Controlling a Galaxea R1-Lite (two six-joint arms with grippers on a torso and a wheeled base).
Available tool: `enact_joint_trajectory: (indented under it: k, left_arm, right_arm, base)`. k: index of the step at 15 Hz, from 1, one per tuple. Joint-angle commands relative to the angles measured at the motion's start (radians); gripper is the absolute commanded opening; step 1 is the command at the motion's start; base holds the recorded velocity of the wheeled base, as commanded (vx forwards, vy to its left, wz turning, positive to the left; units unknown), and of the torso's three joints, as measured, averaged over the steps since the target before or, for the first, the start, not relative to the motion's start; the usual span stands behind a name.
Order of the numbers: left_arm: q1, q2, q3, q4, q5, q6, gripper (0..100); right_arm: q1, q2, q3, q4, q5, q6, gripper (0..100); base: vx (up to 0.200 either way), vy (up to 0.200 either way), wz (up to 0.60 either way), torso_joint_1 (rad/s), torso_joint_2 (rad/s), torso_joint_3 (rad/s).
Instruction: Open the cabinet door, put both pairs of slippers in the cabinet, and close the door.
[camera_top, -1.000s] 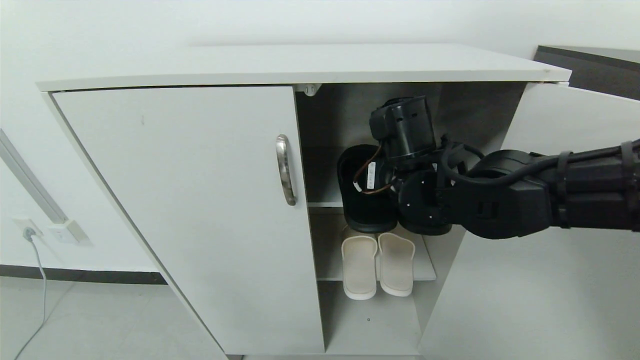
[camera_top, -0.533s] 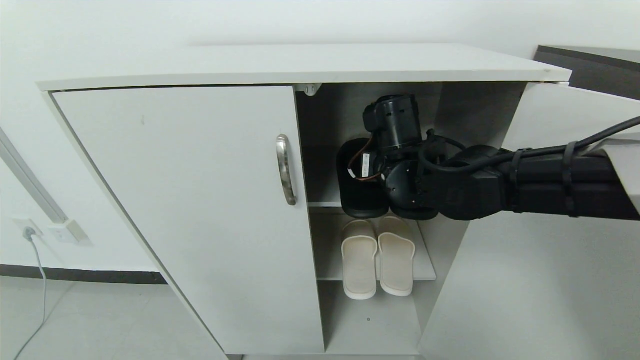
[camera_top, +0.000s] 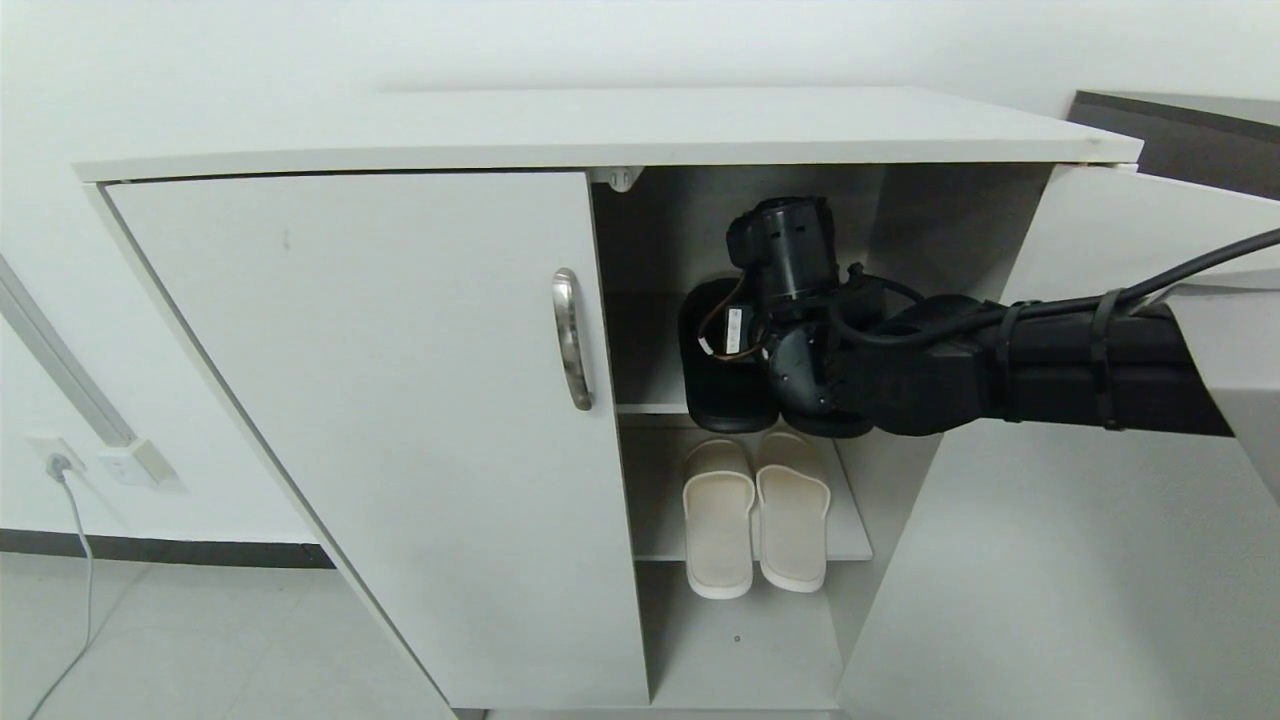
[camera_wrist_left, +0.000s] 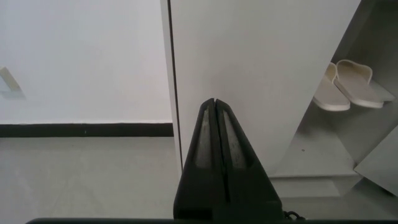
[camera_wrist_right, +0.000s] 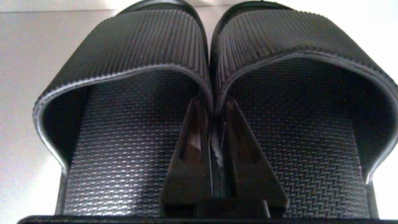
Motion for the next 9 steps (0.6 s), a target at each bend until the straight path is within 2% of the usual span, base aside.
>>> enact_joint_trajectory:
  k: [1, 5, 6, 9]
  left_arm:
    - [0.001, 0.001, 0.0, 0.0, 0.0, 0.0, 0]
    - [0.001, 0.001, 0.0, 0.0, 0.0, -0.002, 0]
    - [0.001, 0.001, 0.0, 0.0, 0.0, -0.002, 0]
    - [0.001, 0.001, 0.0, 0.0, 0.0, -0.002, 0]
  right_arm:
    - [0.001, 0.001, 0.002, -0.001, 0.0, 0.001, 0]
    - [0.001, 0.002, 0.005, 0.001, 0.0, 0.002, 0]
    - [0.001, 0.002, 0.006, 0.001, 0.0, 0.002, 100]
    - [0.004, -0.007, 0.043, 0.002, 0.0, 0.002, 100]
  base:
    - [0.0, 0.0, 0.0, 0.0, 0.0, 0.0]
    - [0.0, 0.0, 0.0, 0.0, 0.0, 0.0]
    - [0.0, 0.0, 0.0, 0.0, 0.0, 0.0]
    - [0.0, 0.0, 0.0, 0.0, 0.0, 0.0]
